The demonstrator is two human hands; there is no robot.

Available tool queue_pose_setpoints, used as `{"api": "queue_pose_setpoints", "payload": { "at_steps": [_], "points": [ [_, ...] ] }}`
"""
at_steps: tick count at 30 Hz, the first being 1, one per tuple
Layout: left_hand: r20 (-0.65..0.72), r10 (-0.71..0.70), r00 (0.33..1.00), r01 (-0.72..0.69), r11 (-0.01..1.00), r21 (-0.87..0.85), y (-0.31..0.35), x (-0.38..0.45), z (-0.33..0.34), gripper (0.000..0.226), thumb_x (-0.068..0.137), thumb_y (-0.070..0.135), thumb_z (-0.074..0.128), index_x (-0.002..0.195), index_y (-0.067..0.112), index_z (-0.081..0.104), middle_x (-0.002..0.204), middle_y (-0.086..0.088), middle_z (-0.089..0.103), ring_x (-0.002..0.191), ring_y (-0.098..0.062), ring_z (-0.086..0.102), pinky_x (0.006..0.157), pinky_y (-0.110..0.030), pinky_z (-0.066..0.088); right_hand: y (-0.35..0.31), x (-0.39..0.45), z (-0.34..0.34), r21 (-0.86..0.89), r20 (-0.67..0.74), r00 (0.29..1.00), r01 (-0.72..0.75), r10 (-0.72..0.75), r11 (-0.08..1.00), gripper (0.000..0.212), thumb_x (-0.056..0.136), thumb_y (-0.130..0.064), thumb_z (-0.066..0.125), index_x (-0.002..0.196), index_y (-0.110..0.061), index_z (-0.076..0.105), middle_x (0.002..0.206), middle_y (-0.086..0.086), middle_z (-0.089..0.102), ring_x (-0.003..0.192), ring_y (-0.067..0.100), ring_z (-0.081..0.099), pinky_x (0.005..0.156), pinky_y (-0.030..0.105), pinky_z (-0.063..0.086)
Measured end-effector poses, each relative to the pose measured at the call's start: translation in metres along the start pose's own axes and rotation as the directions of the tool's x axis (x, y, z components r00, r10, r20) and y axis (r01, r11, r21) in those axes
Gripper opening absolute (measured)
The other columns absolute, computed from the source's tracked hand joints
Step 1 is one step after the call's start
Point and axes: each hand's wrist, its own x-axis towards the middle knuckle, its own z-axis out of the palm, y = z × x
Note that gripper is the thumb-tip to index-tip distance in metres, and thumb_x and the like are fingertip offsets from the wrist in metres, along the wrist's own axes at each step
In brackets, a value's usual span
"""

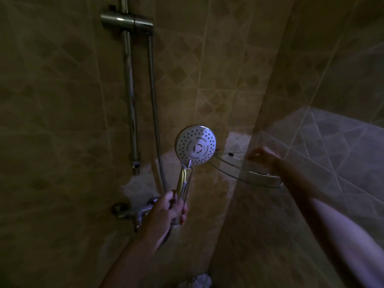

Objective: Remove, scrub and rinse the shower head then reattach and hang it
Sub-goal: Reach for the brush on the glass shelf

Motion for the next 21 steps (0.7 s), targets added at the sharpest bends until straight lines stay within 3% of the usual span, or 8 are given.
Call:
{"api": "queue_pose_setpoints", "payload": {
  "at_steps": [3, 6, 8, 12, 16, 19, 21],
  "points": [
    [0.002, -0.036, 0.999, 0.036, 0.999, -0.023, -0.010, 0.000, -0.002, 0.009, 0.089, 0.010, 0.054, 0.096, 0.004, 0.057, 0.073, -0.007, 0.057, 0.057, -0.015, 0.055, 0.051, -0.025, 0.045, 0.015, 0.029, 0.003, -0.343, 0.032, 0.998, -0.038, 0.052, 0.939, 0.027, 0.093, -0.022, 0.063, 0.111, -0.002, 0.065, 0.104, 0.010, 0.060, 0.096, 0.024, 0.056, 0.086, 0.033, 0.043],
    [0.026, -0.068, 0.997, 0.069, 0.995, -0.074, -0.016, -0.003, -0.003, 0.022, 0.080, 0.019, 0.060, 0.095, 0.003, 0.057, 0.073, -0.007, 0.059, 0.060, -0.017, 0.056, 0.053, -0.026, 0.047, 0.036, 0.060, 0.009, -0.425, 0.039, 0.996, -0.052, 0.076, 0.904, 0.031, 0.090, -0.018, 0.067, 0.115, -0.001, 0.063, 0.119, 0.019, 0.063, 0.103, 0.028, 0.060, 0.095, 0.041, 0.048],
    [0.045, -0.076, 0.996, 0.080, 0.992, -0.100, -0.018, -0.006, -0.003, 0.027, 0.081, 0.019, 0.061, 0.098, -0.001, 0.055, 0.076, -0.008, 0.059, 0.064, -0.019, 0.056, 0.058, -0.028, 0.048, 0.043, 0.062, 0.014, -0.435, -0.019, 0.998, -0.067, 0.065, 0.898, 0.030, 0.092, -0.018, 0.064, 0.118, -0.003, 0.060, 0.121, 0.016, 0.061, 0.092, 0.022, 0.057, 0.087, 0.036, 0.046],
    [0.037, -0.088, 0.995, 0.091, 0.991, -0.095, -0.021, -0.009, 0.000, 0.032, 0.083, 0.016, 0.057, 0.103, -0.008, 0.050, 0.075, -0.009, 0.058, 0.063, -0.019, 0.055, 0.058, -0.030, 0.045, 0.039, 0.050, 0.017, -0.436, -0.084, 0.996, -0.067, 0.034, 0.897, 0.030, 0.095, -0.022, 0.058, 0.121, -0.007, 0.056, 0.123, 0.015, 0.058, 0.111, 0.032, 0.055, 0.096, 0.042, 0.044],
    [-0.006, -0.110, 0.994, 0.109, 0.991, -0.076, -0.022, -0.007, -0.002, 0.021, 0.090, 0.010, 0.052, 0.101, -0.009, 0.050, 0.074, -0.010, 0.058, 0.061, -0.020, 0.055, 0.054, -0.030, 0.043, 0.025, 0.035, 0.015, -0.422, -0.151, 0.988, -0.071, 0.007, 0.904, 0.028, 0.097, -0.015, 0.052, 0.120, 0.000, 0.054, 0.118, 0.018, 0.057, 0.105, 0.034, 0.055, 0.085, 0.036, 0.042],
    [-0.020, -0.127, 0.992, 0.126, 0.991, -0.047, -0.022, -0.008, 0.000, 0.014, 0.093, 0.005, 0.047, 0.097, -0.007, 0.053, 0.072, -0.010, 0.058, 0.061, -0.020, 0.055, 0.053, -0.030, 0.044, 0.014, 0.016, 0.011, -0.437, -0.216, 0.971, 0.000, -0.105, 0.899, 0.027, 0.095, -0.008, 0.050, 0.121, 0.000, 0.053, 0.121, 0.023, 0.055, 0.103, 0.037, 0.056, 0.085, 0.044, 0.046],
    [-0.016, -0.127, 0.992, 0.126, 0.991, -0.043, -0.020, -0.012, 0.001, 0.012, 0.094, 0.004, 0.046, 0.095, -0.005, 0.054, 0.070, -0.010, 0.059, 0.059, -0.021, 0.057, 0.053, -0.030, 0.045, 0.011, -0.002, 0.009, -0.404, -0.229, 0.955, 0.084, -0.189, 0.911, 0.023, 0.095, -0.006, 0.051, 0.118, -0.002, 0.051, 0.119, 0.021, 0.053, 0.104, 0.039, 0.058, 0.075, 0.041, 0.051]
  ]
}}
